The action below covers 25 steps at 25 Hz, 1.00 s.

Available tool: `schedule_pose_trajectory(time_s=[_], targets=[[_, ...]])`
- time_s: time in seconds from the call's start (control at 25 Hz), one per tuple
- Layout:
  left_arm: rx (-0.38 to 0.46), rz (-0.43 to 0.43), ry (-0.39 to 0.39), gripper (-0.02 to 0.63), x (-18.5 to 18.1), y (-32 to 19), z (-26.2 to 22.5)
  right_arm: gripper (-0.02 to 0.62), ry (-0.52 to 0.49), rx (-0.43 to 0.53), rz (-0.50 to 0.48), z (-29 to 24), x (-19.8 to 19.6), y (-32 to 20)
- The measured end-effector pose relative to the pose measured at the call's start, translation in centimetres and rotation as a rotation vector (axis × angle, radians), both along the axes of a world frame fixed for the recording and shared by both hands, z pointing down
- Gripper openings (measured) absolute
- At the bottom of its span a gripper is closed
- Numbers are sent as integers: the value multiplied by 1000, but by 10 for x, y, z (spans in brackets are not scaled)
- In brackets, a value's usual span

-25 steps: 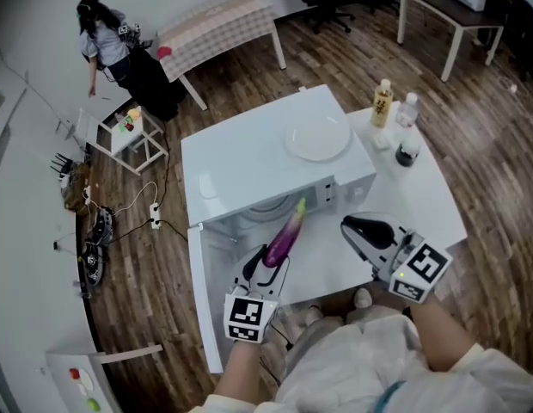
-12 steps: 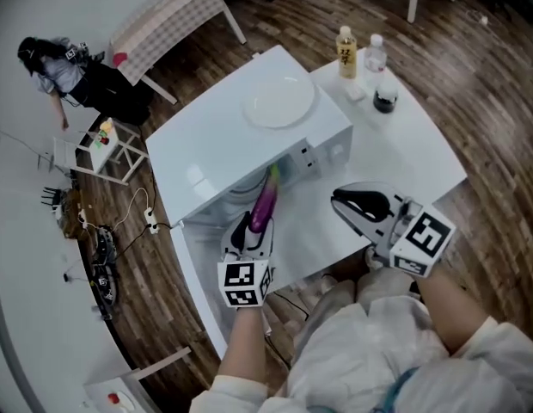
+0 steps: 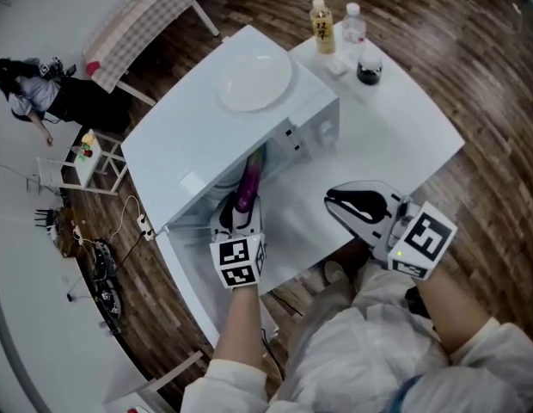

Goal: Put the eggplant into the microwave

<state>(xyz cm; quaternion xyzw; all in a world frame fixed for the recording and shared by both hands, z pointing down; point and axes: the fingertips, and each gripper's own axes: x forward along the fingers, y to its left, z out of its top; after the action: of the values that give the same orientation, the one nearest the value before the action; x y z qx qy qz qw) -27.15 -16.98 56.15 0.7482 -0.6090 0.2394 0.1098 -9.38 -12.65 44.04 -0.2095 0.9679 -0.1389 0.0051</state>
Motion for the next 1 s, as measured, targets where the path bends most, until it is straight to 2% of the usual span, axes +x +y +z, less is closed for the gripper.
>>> schedule_pose_trajectory(time_s=[0.28, 0.64, 1.0], targets=[[-8, -50, -23, 198, -22, -24, 18, 35, -1, -23, 43, 14, -4, 11], [-28, -48, -23, 198, -35, -41, 32, 35, 18, -6, 90, 16, -12, 6], [-27, -59, 0, 198, -42, -54, 40, 35, 73, 9, 52, 32, -40, -10]])
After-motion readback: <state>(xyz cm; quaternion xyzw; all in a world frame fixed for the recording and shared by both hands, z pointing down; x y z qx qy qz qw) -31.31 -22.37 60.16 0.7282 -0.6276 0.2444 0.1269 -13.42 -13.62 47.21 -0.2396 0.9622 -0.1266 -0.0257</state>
